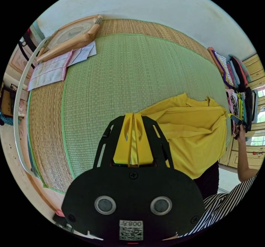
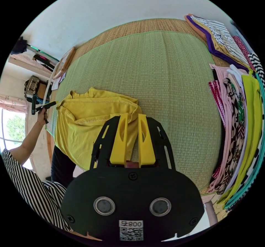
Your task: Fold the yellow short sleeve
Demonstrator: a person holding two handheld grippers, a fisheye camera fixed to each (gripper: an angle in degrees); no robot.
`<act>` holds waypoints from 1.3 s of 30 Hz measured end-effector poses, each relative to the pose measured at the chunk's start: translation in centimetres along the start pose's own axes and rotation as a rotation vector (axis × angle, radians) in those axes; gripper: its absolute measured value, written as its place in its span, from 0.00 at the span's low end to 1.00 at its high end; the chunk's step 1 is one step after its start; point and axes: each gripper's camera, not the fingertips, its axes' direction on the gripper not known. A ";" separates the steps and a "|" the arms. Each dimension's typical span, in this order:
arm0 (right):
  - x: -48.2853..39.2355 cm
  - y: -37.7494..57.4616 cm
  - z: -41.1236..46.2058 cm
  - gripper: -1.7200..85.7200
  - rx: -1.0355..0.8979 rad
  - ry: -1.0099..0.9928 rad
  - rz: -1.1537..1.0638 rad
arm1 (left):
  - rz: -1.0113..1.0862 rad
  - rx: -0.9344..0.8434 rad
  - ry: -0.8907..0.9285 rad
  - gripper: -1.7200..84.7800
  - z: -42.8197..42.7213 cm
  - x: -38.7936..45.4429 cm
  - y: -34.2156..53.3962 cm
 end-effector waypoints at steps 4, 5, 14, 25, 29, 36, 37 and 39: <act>0.4 -0.3 1.4 0.09 -0.034 0.046 -0.002 | -0.065 0.023 0.078 0.05 0.8 -1.8 0.2; 0.5 -0.3 1.7 0.09 -0.040 0.044 -0.002 | -0.083 0.039 0.112 0.06 0.9 -2.3 0.7; 2.0 -0.2 3.2 0.07 -0.047 0.033 0.008 | -0.134 0.052 0.223 0.11 3.1 -3.7 7.7; 4.1 -0.3 3.2 0.03 -0.053 0.003 0.013 | -0.152 0.031 0.193 0.04 4.9 -4.5 6.6; 5.2 -0.9 2.7 0.02 -0.040 -0.062 0.024 | -0.176 0.071 0.253 0.03 4.2 -5.4 5.6; 7.8 -2.8 1.4 0.02 -0.012 -0.233 0.078 | -0.255 0.101 0.336 0.03 3.8 -7.2 3.2; 8.0 -3.0 1.4 0.02 -0.012 -0.244 0.085 | -0.265 0.105 0.341 0.03 3.8 -7.4 2.7; 8.9 -3.5 1.7 0.02 -0.019 -0.285 0.118 | -0.278 0.084 0.346 0.03 4.2 -7.5 2.0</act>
